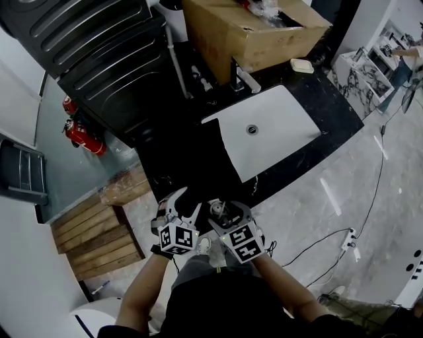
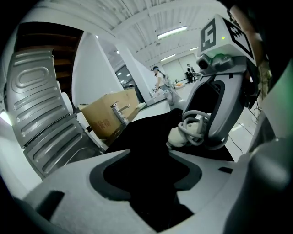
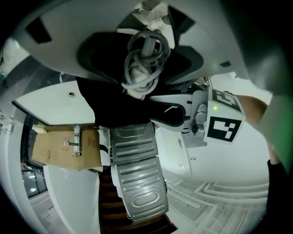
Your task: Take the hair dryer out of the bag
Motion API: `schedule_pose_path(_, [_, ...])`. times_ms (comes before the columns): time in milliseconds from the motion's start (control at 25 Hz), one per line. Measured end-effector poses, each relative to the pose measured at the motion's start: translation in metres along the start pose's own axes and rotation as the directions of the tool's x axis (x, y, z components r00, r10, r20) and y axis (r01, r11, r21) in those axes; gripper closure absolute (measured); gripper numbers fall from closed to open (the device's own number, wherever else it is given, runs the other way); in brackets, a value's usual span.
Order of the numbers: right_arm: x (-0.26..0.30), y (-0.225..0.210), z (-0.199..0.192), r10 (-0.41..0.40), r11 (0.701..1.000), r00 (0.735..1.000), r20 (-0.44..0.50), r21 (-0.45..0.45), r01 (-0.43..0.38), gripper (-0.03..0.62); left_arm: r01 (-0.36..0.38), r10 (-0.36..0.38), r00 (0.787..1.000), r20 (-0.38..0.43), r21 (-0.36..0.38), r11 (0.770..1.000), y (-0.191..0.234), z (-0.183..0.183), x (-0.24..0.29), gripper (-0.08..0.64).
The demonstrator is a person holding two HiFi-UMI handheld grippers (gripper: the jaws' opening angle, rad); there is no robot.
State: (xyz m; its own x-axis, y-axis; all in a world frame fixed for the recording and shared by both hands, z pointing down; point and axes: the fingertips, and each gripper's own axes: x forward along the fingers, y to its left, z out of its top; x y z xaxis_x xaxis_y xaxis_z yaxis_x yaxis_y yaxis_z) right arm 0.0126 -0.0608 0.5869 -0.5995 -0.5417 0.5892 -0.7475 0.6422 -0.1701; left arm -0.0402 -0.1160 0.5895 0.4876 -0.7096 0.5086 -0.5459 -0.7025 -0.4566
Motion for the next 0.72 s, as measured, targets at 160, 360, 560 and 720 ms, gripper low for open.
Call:
schedule_pose_path(160, [0.002, 0.000, -0.001, 0.011, 1.000, 1.000, -0.001, -0.001, -0.011, 0.299, 0.007, -0.007, 1.000, -0.010, 0.027, 1.000, 0.011, -0.013, 0.004, 0.411])
schedule_pose_path(360, [0.003, 0.000, -0.001, 0.014, 1.000, 1.000, -0.006, -0.003, -0.014, 0.298, 0.020, -0.023, 0.999, -0.027, -0.118, 0.993, 0.024, -0.012, 0.003, 0.532])
schedule_pose_path(560, [0.003, 0.000, 0.000, 0.012, 1.000, 1.000, -0.007, -0.006, -0.012, 0.298, 0.056, -0.052, 0.998, 0.020, -0.297, 0.953, 0.034, 0.004, -0.001, 0.536])
schedule_pose_path(720, [0.002, 0.001, 0.003, -0.005, 1.000, 1.000, 0.003, -0.022, 0.005, 0.298, 0.074, -0.034, 0.995, 0.098, -0.430, 0.900, 0.049, 0.020, -0.004, 0.537])
